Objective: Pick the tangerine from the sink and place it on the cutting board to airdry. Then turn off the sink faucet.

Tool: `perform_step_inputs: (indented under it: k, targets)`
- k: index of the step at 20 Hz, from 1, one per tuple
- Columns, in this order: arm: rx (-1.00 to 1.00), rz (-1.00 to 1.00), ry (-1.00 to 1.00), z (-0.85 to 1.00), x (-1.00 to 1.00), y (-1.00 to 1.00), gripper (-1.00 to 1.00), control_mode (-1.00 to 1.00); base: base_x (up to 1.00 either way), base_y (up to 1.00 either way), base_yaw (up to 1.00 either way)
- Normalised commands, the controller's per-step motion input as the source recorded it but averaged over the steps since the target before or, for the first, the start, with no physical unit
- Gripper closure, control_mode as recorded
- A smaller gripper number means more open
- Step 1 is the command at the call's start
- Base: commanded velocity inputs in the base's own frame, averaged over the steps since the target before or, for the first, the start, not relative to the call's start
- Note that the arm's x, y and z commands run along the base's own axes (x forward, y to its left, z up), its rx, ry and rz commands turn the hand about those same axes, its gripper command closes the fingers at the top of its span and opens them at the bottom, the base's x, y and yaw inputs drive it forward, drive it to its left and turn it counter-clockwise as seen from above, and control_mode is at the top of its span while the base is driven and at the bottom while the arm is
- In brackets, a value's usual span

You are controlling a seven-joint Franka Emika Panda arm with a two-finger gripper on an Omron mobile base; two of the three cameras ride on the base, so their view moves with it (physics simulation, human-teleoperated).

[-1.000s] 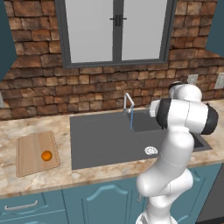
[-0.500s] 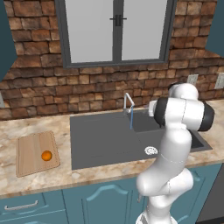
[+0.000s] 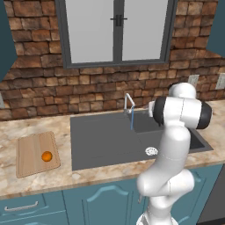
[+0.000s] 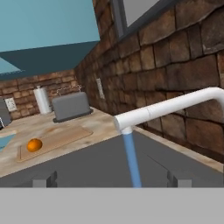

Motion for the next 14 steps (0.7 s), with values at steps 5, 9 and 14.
perform_step_inputs:
  k: [5,9,14]
  targets:
    - [0.0,0.02,0.0,-0.08,0.07,0.01,-1.0,-1.0,0.0,0.0,0.0]
    - [0.0,0.01,0.0,-0.01,0.14,0.0,-1.0,-1.0,0.0,0.0,0.0]
    - [0.0,0.0,0.0,-0.01,0.17,0.0,-1.0,-1.0,0.0,0.0,0.0]
